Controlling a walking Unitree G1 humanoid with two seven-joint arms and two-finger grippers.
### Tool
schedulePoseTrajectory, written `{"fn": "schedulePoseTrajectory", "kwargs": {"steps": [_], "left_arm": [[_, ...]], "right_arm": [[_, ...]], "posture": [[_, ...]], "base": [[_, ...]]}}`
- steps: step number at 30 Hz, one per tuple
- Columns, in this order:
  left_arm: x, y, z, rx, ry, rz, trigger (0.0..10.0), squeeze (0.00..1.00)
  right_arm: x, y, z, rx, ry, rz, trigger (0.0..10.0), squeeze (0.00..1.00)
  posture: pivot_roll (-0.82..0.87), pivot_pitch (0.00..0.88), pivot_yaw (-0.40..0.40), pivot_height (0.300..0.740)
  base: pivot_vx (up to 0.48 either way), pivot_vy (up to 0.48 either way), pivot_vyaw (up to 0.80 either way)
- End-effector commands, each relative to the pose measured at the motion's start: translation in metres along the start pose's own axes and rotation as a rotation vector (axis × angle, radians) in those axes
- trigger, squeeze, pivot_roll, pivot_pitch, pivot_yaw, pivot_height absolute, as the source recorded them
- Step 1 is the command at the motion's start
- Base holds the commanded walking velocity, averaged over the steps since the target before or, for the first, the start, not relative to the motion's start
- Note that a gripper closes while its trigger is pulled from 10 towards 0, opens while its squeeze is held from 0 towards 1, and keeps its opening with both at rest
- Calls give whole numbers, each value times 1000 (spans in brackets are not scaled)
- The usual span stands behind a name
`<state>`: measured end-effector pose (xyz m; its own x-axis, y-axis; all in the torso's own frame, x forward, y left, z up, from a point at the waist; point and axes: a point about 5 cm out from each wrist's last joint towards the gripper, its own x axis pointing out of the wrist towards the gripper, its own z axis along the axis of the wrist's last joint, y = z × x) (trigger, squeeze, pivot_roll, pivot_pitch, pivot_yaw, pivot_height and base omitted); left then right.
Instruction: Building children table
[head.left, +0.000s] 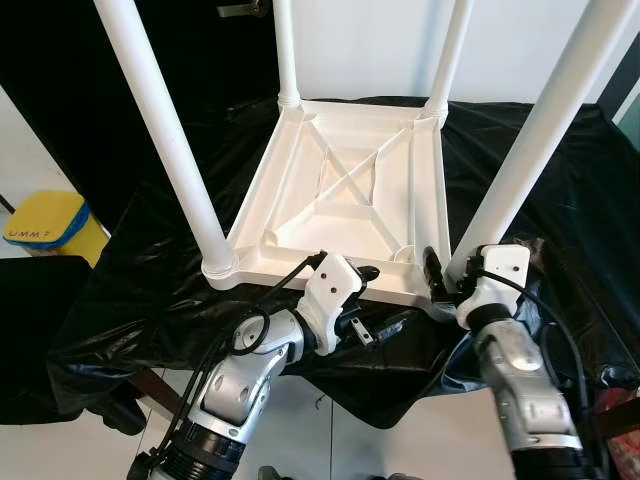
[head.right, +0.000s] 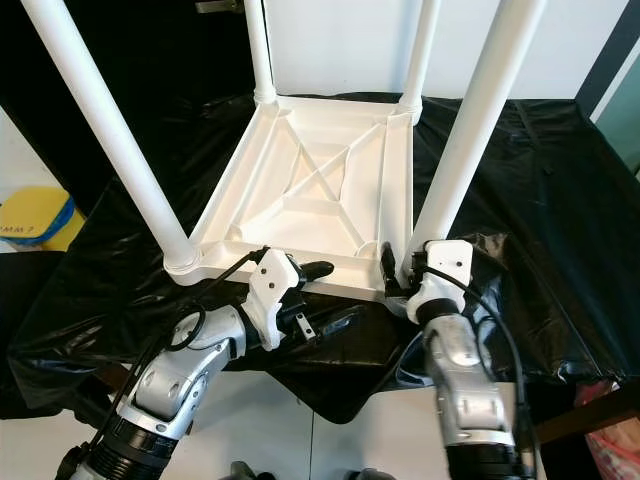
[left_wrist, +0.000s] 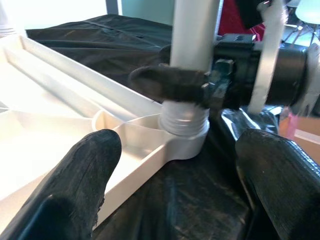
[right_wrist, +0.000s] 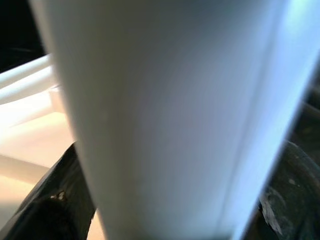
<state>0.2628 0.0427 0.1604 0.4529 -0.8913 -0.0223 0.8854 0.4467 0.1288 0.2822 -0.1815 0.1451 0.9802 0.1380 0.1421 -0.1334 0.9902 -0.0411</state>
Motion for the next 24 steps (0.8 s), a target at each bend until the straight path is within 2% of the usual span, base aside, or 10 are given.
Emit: {"fn": "schedulePoseTrajectory", "kwargs": {"steps": [1, 4, 5, 9, 13, 14, 15, 16, 17, 24], "left_arm": [[0, 2, 2, -5, -2, 38, 10000, 0], [0, 3, 2, -5, -1, 38, 10000, 0], [-1, 3, 2, -4, 0, 37, 10000, 0], [0, 4, 2, -2, 1, 33, 10000, 0], [0, 4, 2, -1, 1, 32, 10000, 0], [0, 4, 3, 0, 0, 32, 10000, 0], [1, 4, 3, 0, -1, 32, 10000, 0], [1, 4, 3, 0, -2, 33, 10000, 0], [0, 4, 3, 0, -2, 33, 10000, 0], [0, 5, 3, 6, 2, 41, 10000, 0]], "right_arm": [[-2, 1, -4, 15, 7, 33, 10000, 0], [-2, -3, -5, -2, 14, 93, 10000, 0], [-1, -5, -7, -8, 27, 178, 10000, 0], [4, -6, -11, -28, 47, 266, 10000, 0], [8, -7, -13, -41, 60, 291, 10000, 0], [11, -8, -15, -48, 65, 295, 7333, 0], [14, -9, -16, -53, 69, 298, 5137, 0], [16, -10, -17, -56, 69, 302, 2078, 0], [17, -10, -18, -56, 71, 304, 0, 0], [19, -12, -24, -60, 94, 311, 0, 0]], "posture": [[-106, 93, 16, 740], [-107, 95, 18, 740], [-108, 95, 23, 740], [-109, 94, 25, 740], [-108, 92, 25, 740], [-104, 90, 24, 740], [-100, 90, 21, 740], [-99, 90, 21, 740], [-99, 90, 21, 740], [-87, 93, 16, 740]], "base": [[0, 0, 0], [0, 0, 0], [0, 0, 0], [0, 0, 0], [0, 0, 0], [0, 0, 0], [0, 0, 0], [0, 0, 0], [0, 0, 0], [0, 0, 0]]}}
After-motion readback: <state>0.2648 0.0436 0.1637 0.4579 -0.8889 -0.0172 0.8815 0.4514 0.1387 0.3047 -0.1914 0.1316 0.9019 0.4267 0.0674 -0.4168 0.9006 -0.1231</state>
